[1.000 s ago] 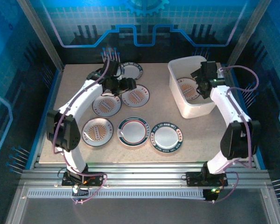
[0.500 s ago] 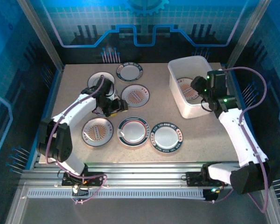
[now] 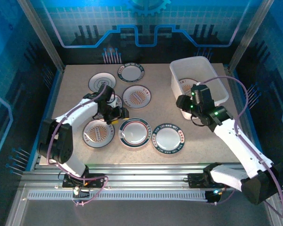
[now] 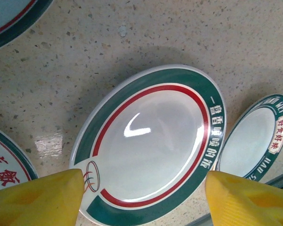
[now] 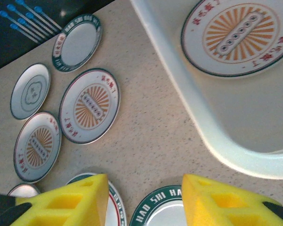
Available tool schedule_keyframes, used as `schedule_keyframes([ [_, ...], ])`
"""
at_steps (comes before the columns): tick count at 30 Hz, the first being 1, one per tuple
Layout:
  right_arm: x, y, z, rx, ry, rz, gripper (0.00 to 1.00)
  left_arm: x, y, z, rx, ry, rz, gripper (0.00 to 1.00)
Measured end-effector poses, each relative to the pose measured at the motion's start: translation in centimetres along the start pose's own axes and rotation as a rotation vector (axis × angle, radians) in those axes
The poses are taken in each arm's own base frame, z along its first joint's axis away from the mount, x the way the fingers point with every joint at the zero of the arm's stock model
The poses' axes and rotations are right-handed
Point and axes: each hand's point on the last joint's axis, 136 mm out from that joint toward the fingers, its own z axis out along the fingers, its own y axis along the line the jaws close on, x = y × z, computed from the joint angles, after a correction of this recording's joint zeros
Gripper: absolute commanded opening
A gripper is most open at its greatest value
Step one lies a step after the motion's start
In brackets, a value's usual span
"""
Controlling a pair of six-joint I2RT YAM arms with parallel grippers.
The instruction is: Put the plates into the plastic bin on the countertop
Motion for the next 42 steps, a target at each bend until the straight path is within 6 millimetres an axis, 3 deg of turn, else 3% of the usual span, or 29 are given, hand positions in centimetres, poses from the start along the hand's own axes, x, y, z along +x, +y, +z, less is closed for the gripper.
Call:
schedule_keyframes([
  [6, 1.6, 1.8, 1.0, -0.032, 0.042, -0.046, 0.38, 0.5, 1.0, 1.3, -0.021, 0.038, -0.005, 0.69],
  [15, 4.7, 3.6, 3.5, -0.05, 0.135, -0.111, 0.37, 0.7, 2.5, 3.3, -0.066, 0.09, 0.003, 0.67],
  [32, 4.7, 3.9, 3.8, -0.061, 0.128, -0.11, 0.35, 0.8, 2.6, 6.0, -0.102, 0.153, 0.088, 0.56],
  [42, 5.1, 3.5, 4.1, -0.055, 0.133, -0.113, 0.33, 0.9, 3.0, 6.5, -0.129, 0.163, 0.099, 0.39],
])
